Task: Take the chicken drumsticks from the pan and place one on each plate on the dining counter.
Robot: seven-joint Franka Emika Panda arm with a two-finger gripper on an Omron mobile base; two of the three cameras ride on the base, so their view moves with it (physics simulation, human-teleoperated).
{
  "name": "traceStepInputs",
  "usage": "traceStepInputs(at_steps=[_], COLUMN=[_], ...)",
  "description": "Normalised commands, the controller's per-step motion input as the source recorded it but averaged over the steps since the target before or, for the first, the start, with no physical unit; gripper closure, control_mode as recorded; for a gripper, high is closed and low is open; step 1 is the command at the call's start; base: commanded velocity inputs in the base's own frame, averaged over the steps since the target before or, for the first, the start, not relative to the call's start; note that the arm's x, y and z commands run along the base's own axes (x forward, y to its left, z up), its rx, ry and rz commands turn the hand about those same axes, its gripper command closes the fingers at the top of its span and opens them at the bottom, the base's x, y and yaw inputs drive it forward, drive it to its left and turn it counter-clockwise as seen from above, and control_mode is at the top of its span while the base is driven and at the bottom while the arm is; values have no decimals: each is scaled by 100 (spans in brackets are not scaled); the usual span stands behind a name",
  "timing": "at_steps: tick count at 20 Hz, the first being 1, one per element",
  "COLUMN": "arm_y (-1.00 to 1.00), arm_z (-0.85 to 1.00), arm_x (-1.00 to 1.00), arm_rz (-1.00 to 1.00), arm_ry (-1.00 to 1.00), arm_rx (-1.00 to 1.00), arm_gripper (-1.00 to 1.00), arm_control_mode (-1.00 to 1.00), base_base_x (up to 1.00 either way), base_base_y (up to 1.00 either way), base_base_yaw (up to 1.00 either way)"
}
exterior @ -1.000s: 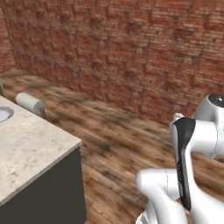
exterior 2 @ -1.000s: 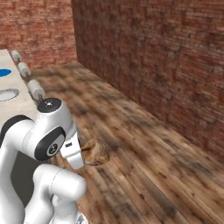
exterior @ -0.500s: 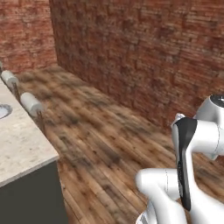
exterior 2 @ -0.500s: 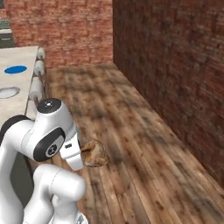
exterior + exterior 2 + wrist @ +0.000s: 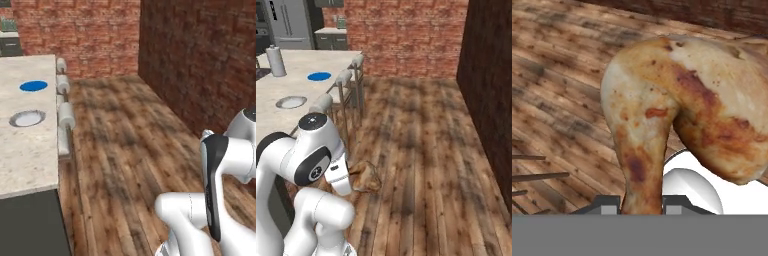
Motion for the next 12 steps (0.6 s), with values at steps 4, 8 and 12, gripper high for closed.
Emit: traceStepInputs(at_steps=[4,8,12], arm_y=[0,0,0], arm_z=[0,0,0], arm_x=[0,0,0], arm_rz=[0,0,0], arm_ry=[0,0,0], arm_rx=[0,0,0], arm_gripper=[100,100,100], arm_control_mode=[100,100,100], base_base_x=[100,100,93], base_base_y=[-44,-48,-62], base_base_yaw=[69,68,65])
